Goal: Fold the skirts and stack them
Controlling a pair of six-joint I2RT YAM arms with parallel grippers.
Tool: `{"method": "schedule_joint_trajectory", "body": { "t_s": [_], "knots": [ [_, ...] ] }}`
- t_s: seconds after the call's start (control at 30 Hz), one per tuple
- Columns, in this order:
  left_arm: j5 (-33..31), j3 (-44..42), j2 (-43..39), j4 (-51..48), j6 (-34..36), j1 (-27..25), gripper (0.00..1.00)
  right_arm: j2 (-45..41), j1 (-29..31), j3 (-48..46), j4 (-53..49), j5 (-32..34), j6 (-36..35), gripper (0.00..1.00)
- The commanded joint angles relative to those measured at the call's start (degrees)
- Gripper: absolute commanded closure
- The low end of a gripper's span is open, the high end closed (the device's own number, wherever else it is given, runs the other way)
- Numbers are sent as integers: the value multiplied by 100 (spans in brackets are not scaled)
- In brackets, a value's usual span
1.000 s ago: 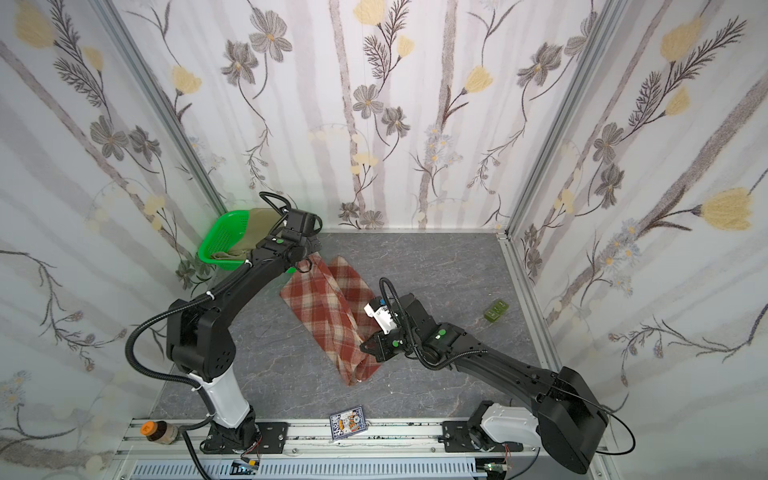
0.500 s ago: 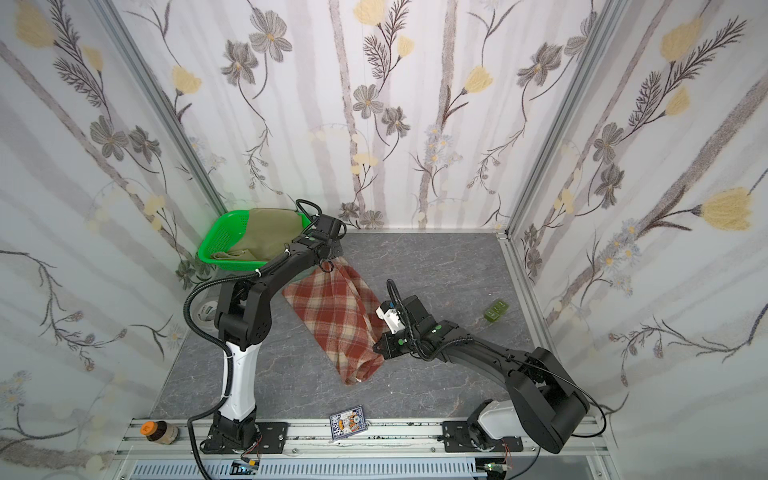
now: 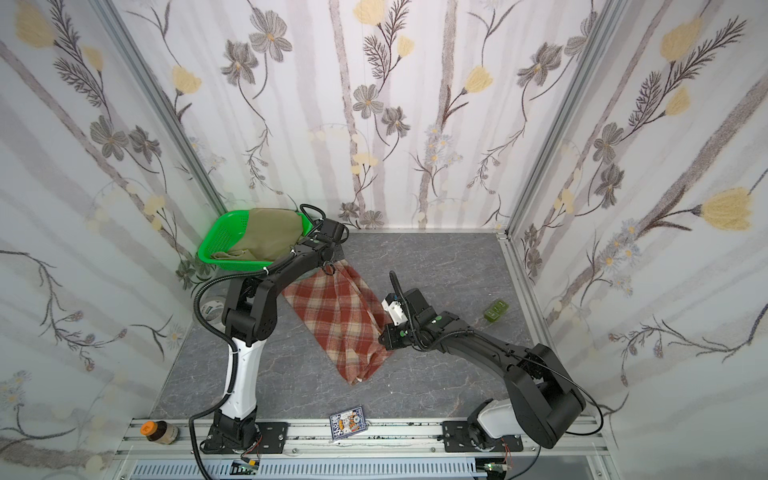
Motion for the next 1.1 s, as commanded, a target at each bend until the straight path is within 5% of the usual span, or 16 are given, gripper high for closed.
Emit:
{"method": "schedule_joint_trajectory", "body": {
  "t_s": [0.0,0.47,0.57,0.6,0.63,0.67,0.7,0.83,1.07],
  "knots": [
    [-233,71,89,145,42,18,100,90,-46,172,-341,374,-55,100],
    [-277,209,399,154,96,19,100,511,-153,411,-799,1040,-58,99],
    [-292,256,446,154,95,19,100,610,-162,462,-886,1177,-73,95],
    [-308,264,445,154,82,19,100,619,-165,458,-879,1205,-73,85],
    [-329,270,446,154,62,19,89,639,-160,463,-870,1254,-91,69],
    [-353,269,445,154,50,19,65,627,-159,467,-870,1313,-97,60],
    [-393,260,426,154,19,15,50,600,-157,450,-834,1360,-123,58],
    [-492,259,310,154,41,19,35,415,-167,450,-867,1487,-152,51],
    [-525,-296,-177,161,-42,11,34,-192,-160,465,-1009,1845,-66,47]
  ]
}}
